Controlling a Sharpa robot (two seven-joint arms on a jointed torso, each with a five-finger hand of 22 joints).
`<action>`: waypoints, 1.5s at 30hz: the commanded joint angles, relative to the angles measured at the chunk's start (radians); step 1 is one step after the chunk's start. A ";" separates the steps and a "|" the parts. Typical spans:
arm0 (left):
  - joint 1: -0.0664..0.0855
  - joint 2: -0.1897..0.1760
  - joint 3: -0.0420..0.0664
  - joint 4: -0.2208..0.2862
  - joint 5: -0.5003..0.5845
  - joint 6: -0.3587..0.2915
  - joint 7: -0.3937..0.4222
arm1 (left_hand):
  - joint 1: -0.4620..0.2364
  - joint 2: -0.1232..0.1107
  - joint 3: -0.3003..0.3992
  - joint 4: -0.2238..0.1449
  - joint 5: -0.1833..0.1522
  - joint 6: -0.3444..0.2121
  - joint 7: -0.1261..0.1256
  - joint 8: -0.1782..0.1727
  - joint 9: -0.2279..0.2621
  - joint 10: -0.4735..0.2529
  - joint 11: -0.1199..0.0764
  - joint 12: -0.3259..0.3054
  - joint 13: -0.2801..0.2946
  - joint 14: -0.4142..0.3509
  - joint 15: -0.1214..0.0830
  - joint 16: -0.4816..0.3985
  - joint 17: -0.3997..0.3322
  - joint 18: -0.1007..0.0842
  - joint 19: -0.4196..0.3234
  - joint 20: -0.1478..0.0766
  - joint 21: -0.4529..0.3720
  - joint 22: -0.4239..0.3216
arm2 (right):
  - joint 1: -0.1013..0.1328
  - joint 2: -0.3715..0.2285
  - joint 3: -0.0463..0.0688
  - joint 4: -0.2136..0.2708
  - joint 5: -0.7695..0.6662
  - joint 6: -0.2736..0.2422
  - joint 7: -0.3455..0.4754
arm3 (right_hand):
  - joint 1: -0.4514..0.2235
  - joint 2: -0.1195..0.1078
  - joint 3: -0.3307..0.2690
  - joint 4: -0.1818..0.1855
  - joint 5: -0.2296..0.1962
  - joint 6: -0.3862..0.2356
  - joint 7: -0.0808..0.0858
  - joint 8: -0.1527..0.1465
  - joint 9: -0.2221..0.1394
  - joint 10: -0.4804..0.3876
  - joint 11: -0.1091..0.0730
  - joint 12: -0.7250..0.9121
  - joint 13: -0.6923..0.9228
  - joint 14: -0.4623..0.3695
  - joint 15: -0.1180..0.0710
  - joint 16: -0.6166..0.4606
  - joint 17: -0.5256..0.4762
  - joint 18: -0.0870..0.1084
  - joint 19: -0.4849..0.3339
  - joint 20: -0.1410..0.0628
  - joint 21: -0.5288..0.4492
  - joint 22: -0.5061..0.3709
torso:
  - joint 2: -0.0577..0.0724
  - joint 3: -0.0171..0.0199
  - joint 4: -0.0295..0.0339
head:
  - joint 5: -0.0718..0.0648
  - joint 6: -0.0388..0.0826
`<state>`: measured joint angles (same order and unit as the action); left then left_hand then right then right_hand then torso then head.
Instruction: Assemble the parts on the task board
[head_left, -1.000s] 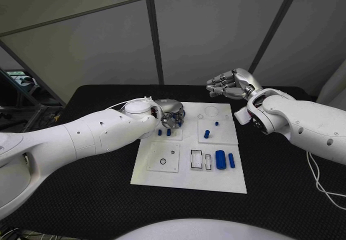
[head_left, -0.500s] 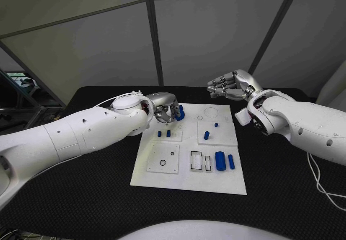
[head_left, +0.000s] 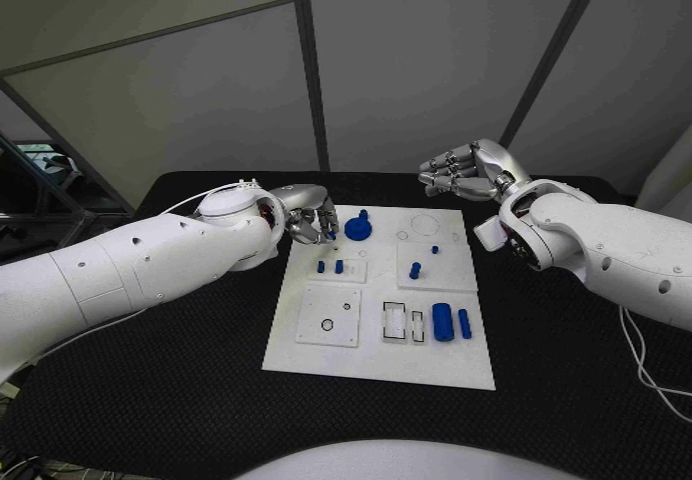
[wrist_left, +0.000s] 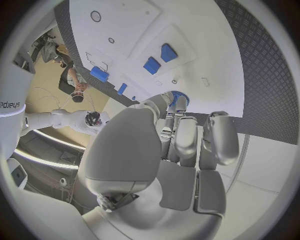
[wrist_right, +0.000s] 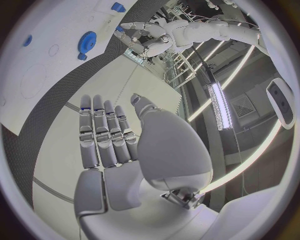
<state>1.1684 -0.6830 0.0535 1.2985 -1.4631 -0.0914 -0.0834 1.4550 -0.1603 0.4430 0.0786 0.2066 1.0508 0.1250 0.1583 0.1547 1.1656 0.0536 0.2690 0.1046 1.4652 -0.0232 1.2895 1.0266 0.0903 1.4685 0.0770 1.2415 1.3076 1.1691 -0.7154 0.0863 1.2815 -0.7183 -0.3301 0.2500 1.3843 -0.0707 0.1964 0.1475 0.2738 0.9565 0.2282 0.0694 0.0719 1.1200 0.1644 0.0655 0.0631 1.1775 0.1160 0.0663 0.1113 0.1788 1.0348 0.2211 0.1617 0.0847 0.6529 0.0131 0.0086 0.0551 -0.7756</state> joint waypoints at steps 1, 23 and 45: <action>-0.001 0.000 0.001 0.001 0.025 0.023 -0.013 | -0.008 0.000 0.002 0.003 -0.006 0.006 -0.001 -0.004 0.000 0.008 0.001 -0.006 0.002 -0.002 -0.002 0.000 -0.001 -0.022 0.009 -0.005 -0.003 0.055 | 0.001 0.000 0.000 0.000 0.003 0.006 0.005 | 0.002 0.012 -0.004 -0.001 0.003 -0.008 0.000 -0.006 -0.001 -0.009 0.000 -0.001 0.000 -0.003 0.000 -0.003 -0.002 0.004 0.003 0.003 -0.004 -0.002 | 0.001 0.0007 -0.0038 | 0.003 -0.001; -0.015 0.043 0.001 -0.067 0.028 0.057 -0.016 | -0.008 0.001 0.003 0.001 -0.007 0.008 -0.002 -0.004 0.000 0.009 0.001 -0.009 0.002 -0.003 -0.002 -0.002 -0.006 -0.020 0.007 -0.004 -0.011 0.051 | 0.001 0.002 0.000 0.002 0.003 0.005 0.005 | 0.003 0.015 -0.004 -0.003 0.004 -0.008 0.000 -0.005 0.000 -0.010 0.000 0.000 0.000 -0.003 0.000 -0.003 -0.003 0.005 0.004 0.003 -0.006 -0.004 | 0.001 0.0011 -0.0027 | 0.005 -0.002; -0.019 0.063 0.000 -0.078 0.028 0.082 -0.017 | -0.008 0.001 0.004 -0.001 -0.008 0.010 -0.002 -0.004 0.000 0.012 0.000 -0.010 0.003 -0.005 -0.002 -0.003 -0.009 -0.019 0.006 -0.004 -0.013 0.050 | 0.001 0.003 0.000 0.003 0.003 0.005 0.005 | 0.003 0.015 -0.004 -0.003 0.004 -0.008 0.000 -0.005 0.000 -0.010 0.000 0.000 0.000 -0.003 0.000 -0.003 -0.003 0.005 0.004 0.003 -0.006 -0.004 | 0.001 0.0016 -0.0027 | 0.002 -0.007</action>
<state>1.1488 -0.6216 0.0530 1.2202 -1.4381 -0.0248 -0.0952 1.4554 -0.1604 0.4428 0.0786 0.2029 1.0542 0.1213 0.1581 0.1539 1.1728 0.0537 0.2651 0.1063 1.4652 -0.0232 1.2895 1.0190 0.0903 1.4684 0.0770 1.2337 1.3075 1.1687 -0.7127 0.0862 1.2823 -0.7183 -0.3292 0.2499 1.3896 -0.0654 0.1964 0.1475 0.2738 0.9565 0.2282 0.0694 0.0719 1.1200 0.1644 0.0656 0.0631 1.1775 0.1160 0.0663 0.1090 0.1788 1.0348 0.2211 0.1618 0.0822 0.6545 0.0147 0.0057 0.0577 -0.7820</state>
